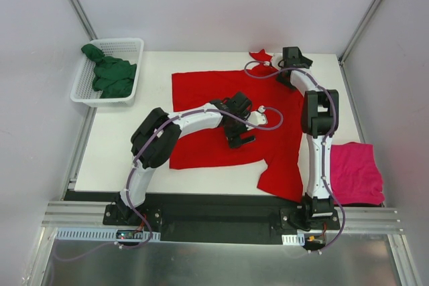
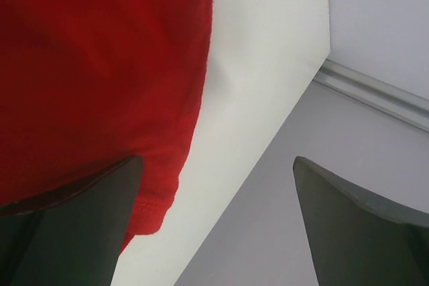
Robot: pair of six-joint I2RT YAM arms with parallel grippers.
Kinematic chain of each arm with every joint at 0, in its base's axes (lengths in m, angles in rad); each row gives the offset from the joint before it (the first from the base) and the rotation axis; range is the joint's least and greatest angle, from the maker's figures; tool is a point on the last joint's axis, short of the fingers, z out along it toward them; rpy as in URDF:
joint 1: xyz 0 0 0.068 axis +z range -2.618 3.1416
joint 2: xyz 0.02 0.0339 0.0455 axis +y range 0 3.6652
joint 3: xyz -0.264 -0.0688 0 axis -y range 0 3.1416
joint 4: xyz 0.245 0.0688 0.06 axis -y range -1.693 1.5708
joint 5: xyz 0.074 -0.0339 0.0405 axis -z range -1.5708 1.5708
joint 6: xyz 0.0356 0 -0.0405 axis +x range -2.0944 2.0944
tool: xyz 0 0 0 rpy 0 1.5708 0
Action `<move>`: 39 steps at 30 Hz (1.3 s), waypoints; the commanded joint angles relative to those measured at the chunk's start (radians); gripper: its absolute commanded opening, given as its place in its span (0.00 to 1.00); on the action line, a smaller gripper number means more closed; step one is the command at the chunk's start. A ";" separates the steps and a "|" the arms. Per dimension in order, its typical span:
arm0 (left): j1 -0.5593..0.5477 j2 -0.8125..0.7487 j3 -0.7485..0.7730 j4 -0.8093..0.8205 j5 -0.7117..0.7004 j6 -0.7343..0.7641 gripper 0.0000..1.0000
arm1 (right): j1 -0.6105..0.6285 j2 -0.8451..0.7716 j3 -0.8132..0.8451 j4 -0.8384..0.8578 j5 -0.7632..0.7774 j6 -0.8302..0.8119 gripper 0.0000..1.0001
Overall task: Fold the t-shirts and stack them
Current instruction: Flatten out the tshirt
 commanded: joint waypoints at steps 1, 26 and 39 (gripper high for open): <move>-0.023 -0.003 -0.024 -0.063 -0.043 -0.004 0.99 | -0.002 -0.013 0.010 -0.046 -0.033 -0.002 1.00; 0.114 -0.201 -0.143 -0.068 -0.251 -0.102 0.99 | 0.021 -0.316 0.074 -0.890 -0.333 0.311 1.00; 0.293 -0.336 -0.266 -0.085 -0.268 -0.003 0.99 | 0.213 -0.860 -0.791 -0.717 -0.423 0.377 1.00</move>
